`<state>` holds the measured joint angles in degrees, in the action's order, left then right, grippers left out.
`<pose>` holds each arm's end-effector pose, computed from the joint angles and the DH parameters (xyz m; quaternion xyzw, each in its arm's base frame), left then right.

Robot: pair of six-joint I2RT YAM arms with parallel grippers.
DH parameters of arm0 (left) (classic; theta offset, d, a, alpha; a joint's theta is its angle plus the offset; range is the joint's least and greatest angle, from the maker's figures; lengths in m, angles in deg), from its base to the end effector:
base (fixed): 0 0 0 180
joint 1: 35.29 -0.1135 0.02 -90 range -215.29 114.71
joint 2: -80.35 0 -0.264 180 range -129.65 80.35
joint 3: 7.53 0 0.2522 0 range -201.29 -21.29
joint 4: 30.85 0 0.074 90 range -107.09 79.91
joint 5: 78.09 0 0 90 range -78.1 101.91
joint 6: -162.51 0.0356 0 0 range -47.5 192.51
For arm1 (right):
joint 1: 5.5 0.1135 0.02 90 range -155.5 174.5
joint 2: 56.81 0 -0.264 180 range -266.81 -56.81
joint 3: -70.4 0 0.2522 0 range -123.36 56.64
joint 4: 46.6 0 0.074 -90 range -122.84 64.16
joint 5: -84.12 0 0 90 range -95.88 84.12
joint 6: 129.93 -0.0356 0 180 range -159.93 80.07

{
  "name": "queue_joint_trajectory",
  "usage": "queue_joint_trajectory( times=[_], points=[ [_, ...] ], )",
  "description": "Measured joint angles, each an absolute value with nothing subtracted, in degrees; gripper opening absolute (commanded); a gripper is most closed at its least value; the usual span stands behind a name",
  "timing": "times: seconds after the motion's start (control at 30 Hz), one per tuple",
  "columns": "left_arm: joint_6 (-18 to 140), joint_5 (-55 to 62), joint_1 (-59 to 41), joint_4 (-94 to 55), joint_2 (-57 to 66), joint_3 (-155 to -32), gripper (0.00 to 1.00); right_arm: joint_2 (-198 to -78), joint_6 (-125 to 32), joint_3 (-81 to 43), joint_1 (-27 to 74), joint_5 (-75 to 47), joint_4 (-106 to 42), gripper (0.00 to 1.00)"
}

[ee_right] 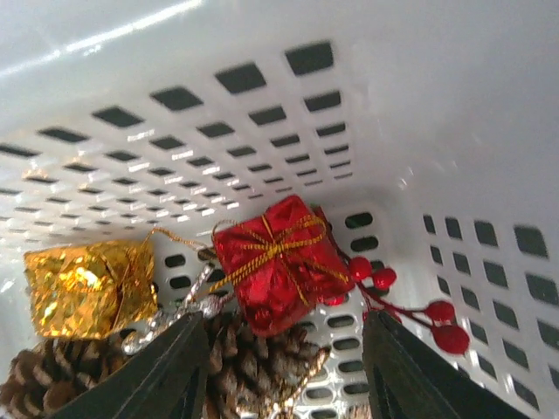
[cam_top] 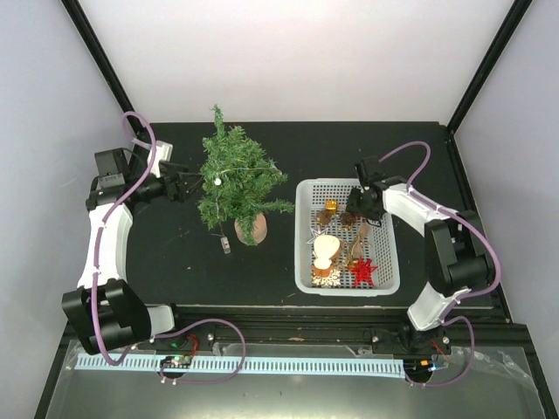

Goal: Decorate the small christmas tree

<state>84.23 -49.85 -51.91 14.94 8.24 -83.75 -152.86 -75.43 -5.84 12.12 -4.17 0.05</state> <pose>0.2565 0.0438 0.3224 0.1764 0.7913 -0.3680 0.4552 0.3138 0.0985 0.1901 0.1551 0.9665 0.0781 0.1890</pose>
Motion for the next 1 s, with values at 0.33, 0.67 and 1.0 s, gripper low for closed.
queue_joint_trajectory(
  times=[0.33,0.67,1.0],
  points=[
    [86.02,-50.31,-51.69,16.89,8.19,-83.86,0.99,-156.31,-73.49,-8.33,12.06,-1.20,-0.98,0.43],
    [86.00,-51.32,-51.69,17.00,8.17,-83.86,0.99,-157.43,-73.12,-8.13,12.01,-1.81,-2.53,0.39],
    [86.00,-51.60,-51.69,16.95,8.17,-83.86,0.99,-157.91,-72.20,-7.82,12.01,-3.32,-4.08,0.23]
  ],
)
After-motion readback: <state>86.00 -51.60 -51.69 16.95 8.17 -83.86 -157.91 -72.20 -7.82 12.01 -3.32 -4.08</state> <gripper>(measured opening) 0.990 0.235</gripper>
